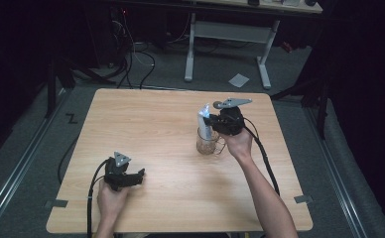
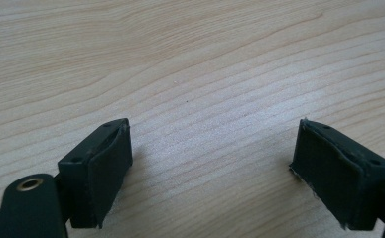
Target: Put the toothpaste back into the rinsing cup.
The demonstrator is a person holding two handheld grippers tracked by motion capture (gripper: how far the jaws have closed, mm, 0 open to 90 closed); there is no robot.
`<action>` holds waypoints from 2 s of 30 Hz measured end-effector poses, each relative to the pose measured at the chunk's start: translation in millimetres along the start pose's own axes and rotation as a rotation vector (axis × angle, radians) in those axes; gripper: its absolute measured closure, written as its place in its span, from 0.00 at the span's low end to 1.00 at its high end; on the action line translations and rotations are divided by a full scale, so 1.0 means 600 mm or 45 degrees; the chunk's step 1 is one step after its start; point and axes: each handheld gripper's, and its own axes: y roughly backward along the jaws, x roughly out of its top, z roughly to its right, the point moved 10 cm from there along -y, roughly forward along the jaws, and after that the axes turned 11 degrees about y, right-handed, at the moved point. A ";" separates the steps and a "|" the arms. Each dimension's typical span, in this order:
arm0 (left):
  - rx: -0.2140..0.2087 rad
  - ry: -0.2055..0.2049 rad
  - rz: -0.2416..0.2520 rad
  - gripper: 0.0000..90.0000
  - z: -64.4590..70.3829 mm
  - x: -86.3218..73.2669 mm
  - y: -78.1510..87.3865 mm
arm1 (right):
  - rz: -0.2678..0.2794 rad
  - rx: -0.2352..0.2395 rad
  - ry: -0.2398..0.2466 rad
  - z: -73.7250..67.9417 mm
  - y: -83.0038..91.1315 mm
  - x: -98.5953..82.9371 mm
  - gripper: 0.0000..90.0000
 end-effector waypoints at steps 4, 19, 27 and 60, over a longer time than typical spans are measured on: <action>0.000 -0.001 0.000 0.17 0.000 0.000 0.000 | -0.008 -0.001 -0.023 0.003 -0.007 -0.009 0.83; 0.000 -0.001 0.000 0.17 0.000 0.000 0.000 | -0.040 -0.020 -0.013 0.001 -0.024 -0.031 0.83; 0.000 -0.001 0.000 0.17 0.000 0.000 0.000 | -0.021 -0.032 -0.020 0.000 -0.028 -0.046 0.82; -0.001 -0.004 -0.002 0.18 0.000 0.000 0.000 | -0.026 -0.085 -0.007 -0.001 -0.010 -0.086 0.51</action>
